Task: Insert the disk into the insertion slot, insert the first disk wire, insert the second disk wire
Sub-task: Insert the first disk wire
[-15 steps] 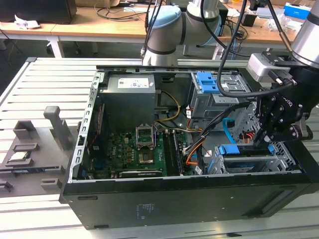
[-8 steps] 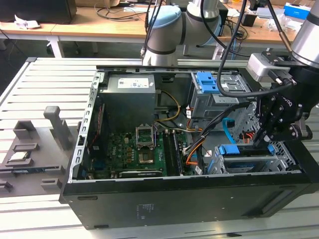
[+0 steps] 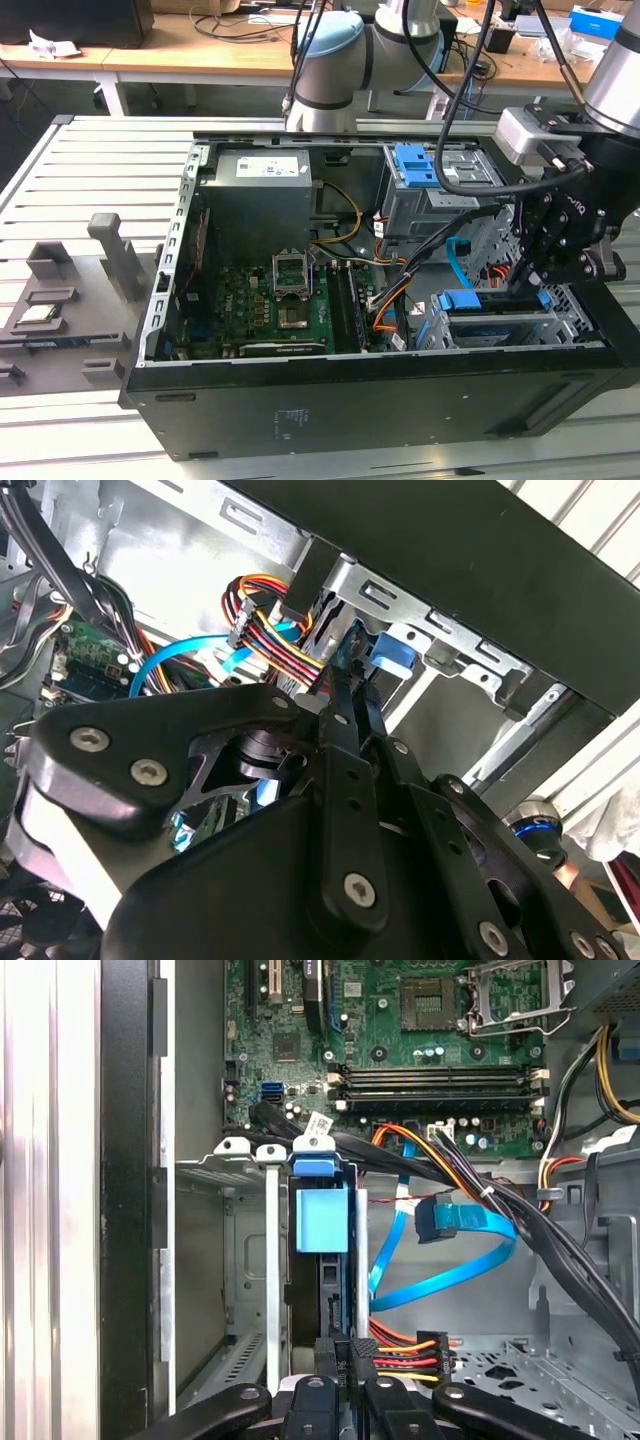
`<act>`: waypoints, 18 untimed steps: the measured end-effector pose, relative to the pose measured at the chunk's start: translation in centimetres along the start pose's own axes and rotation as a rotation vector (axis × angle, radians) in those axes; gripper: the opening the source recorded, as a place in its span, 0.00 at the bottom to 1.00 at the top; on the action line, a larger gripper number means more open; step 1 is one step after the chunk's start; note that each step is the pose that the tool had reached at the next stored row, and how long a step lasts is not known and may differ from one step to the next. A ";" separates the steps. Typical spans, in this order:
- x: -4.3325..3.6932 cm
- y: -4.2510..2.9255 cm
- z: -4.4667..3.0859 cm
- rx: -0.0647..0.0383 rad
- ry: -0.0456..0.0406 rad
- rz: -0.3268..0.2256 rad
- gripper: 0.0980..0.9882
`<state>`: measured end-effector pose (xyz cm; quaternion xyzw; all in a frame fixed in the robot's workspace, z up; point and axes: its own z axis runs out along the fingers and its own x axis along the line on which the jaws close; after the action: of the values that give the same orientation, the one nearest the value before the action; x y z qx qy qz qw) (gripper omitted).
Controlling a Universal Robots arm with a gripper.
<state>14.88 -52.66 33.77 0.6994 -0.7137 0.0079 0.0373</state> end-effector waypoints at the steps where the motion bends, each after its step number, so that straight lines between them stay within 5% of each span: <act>1: 0.00 0.00 0.12 0.000 0.0003 0.000 0.08; 8: -0.01 -0.01 0.28 0.000 0.0011 0.000 0.09; 9: 0.00 -0.01 0.18 0.000 0.0017 0.000 0.17; 16: -0.13 0.15 -3.42 0.000 0.0015 0.000 0.15; 17: -0.18 0.18 -4.06 0.000 0.0016 0.000 0.01; 18: -0.19 0.20 -4.49 0.000 0.0018 0.000 0.01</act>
<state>14.88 -52.18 38.24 0.6994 -0.7137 0.0085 0.0379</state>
